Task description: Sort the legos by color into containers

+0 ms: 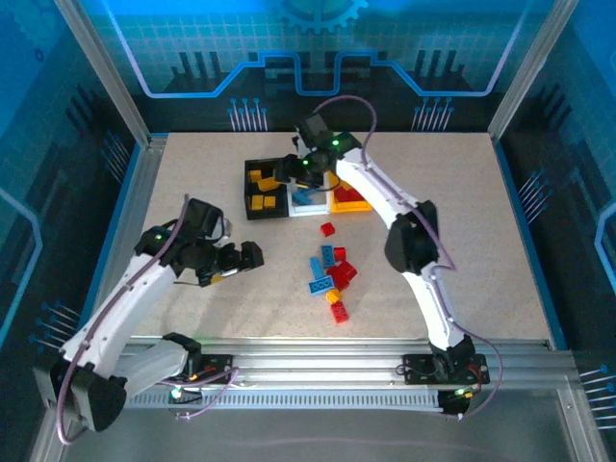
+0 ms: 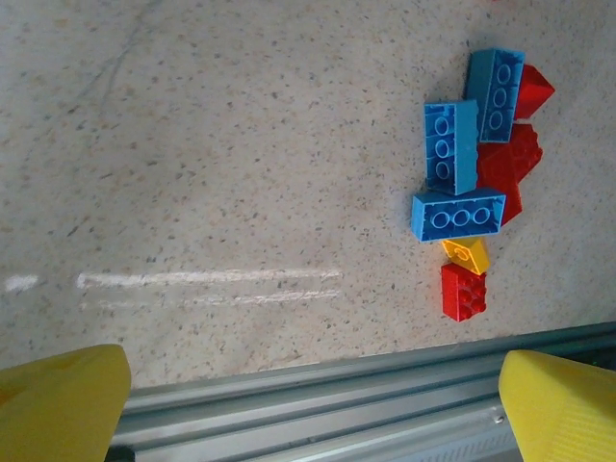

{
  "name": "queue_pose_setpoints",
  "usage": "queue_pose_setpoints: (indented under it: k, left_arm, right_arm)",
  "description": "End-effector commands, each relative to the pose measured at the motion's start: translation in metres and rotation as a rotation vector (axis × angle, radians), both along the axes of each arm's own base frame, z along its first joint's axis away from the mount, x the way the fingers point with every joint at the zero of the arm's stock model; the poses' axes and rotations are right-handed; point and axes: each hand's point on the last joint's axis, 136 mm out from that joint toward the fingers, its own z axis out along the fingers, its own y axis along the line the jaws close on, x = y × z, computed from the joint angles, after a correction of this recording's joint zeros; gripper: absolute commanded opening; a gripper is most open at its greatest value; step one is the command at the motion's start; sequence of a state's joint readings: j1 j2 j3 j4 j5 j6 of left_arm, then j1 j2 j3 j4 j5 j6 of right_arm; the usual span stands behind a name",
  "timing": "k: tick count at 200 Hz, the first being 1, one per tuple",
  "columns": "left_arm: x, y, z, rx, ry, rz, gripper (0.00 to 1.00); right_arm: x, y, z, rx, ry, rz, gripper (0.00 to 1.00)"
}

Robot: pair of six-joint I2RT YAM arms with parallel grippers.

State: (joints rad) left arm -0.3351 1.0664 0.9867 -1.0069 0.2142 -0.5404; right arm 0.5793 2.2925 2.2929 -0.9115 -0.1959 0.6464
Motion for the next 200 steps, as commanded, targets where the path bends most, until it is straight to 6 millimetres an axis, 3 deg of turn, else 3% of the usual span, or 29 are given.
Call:
queue_pose_setpoints:
  k: [1,13,30,54,83,126,200]
  left_arm:
    - [0.013,-0.024,-0.001,-0.016,-0.049,-0.065,0.99]
    - [0.018,-0.034,-0.007,-0.03,-0.048,-0.067,0.99]
    - [0.025,-0.045,-0.014,-0.071,-0.035,-0.053,0.99]
    - [0.032,-0.055,-0.017,-0.106,-0.026,-0.049,0.99]
    - [0.034,-0.055,-0.014,-0.098,-0.027,-0.059,0.99]
    - [0.021,-0.047,-0.011,-0.094,-0.027,-0.046,0.99]
    - [-0.01,-0.027,-0.012,-0.074,-0.014,-0.003,0.99]
  right_arm:
    - [-0.048,-0.064,0.018,-0.179,0.014,0.007,0.61]
    - [-0.068,-0.091,0.01,-0.234,0.043,-0.024,0.6]
    - [-0.092,-0.115,-0.005,-0.287,0.09,-0.019,0.6]
    - [-0.108,-0.114,-0.025,-0.312,0.112,0.075,0.62]
    - [-0.097,-0.107,-0.049,-0.391,0.073,0.151,0.64]
    - [-0.068,-0.105,-0.077,-0.565,0.01,0.198,0.65]
    - [-0.043,-0.092,-0.113,-0.623,0.01,0.248,0.65]
